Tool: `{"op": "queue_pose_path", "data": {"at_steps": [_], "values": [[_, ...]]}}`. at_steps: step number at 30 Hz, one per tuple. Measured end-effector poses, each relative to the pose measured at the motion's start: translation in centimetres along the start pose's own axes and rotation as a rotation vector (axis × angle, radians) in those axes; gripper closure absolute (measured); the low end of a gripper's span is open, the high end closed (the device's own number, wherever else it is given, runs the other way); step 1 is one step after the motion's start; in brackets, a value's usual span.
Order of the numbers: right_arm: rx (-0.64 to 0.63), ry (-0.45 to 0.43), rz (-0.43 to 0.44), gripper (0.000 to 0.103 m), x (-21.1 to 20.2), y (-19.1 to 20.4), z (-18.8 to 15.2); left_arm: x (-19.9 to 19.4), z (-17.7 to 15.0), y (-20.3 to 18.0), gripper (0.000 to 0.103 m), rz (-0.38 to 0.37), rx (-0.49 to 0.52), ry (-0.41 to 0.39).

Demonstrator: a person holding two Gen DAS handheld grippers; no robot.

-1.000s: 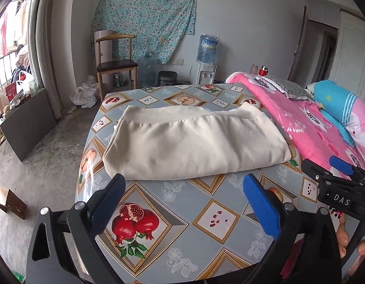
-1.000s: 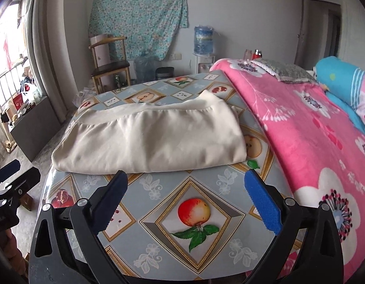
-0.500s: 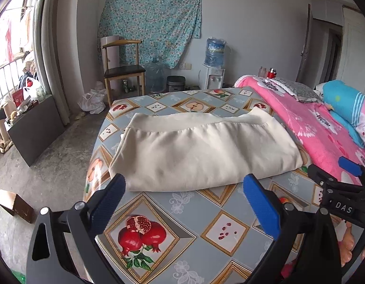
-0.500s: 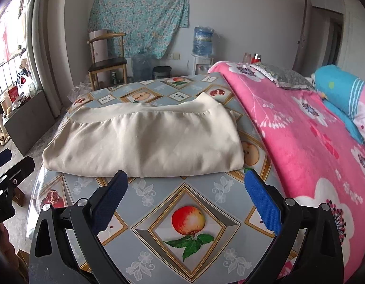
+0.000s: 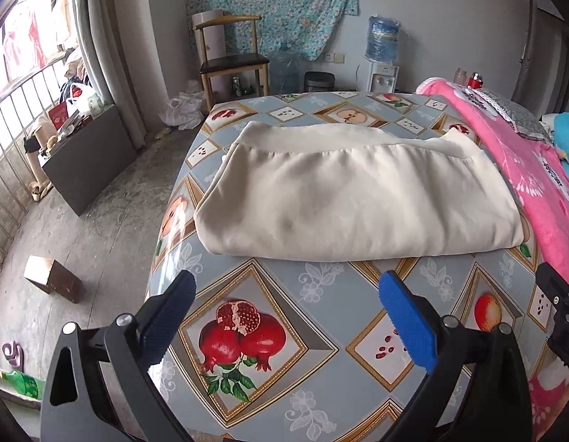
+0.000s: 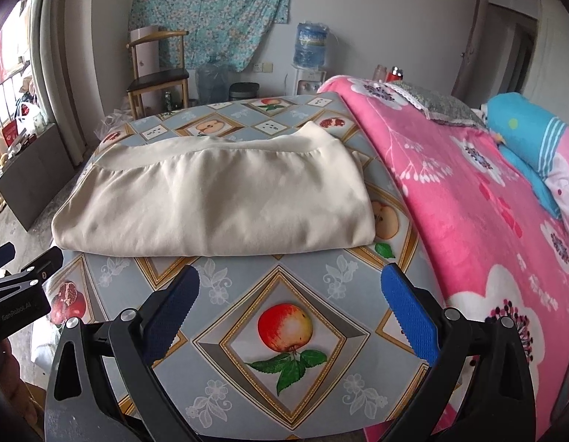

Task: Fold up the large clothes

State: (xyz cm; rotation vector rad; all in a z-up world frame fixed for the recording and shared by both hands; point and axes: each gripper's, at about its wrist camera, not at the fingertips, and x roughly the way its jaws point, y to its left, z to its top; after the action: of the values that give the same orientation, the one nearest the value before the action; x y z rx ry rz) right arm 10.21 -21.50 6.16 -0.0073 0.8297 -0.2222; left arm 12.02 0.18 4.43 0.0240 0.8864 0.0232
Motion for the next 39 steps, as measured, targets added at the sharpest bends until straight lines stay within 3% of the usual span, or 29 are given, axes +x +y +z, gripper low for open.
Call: {"op": "queue_pose_path", "data": {"at_steps": [6,22,39], "values": [[0.05,0.075,0.098,0.007,1.4,-0.4,-0.1,0.6,-0.4,0.1,0.005,0.015,-0.017,0.063],[-0.004,0.144,0.09,0.007,2.5,1.1,-0.2,0.3,0.5,-1.7,0.005,0.016,0.051,0.077],[0.004,0.144,0.072,0.007,2.7,0.7,-0.1,1.0,0.6,-2.1,0.005,-0.021,0.058,0.105]]}}
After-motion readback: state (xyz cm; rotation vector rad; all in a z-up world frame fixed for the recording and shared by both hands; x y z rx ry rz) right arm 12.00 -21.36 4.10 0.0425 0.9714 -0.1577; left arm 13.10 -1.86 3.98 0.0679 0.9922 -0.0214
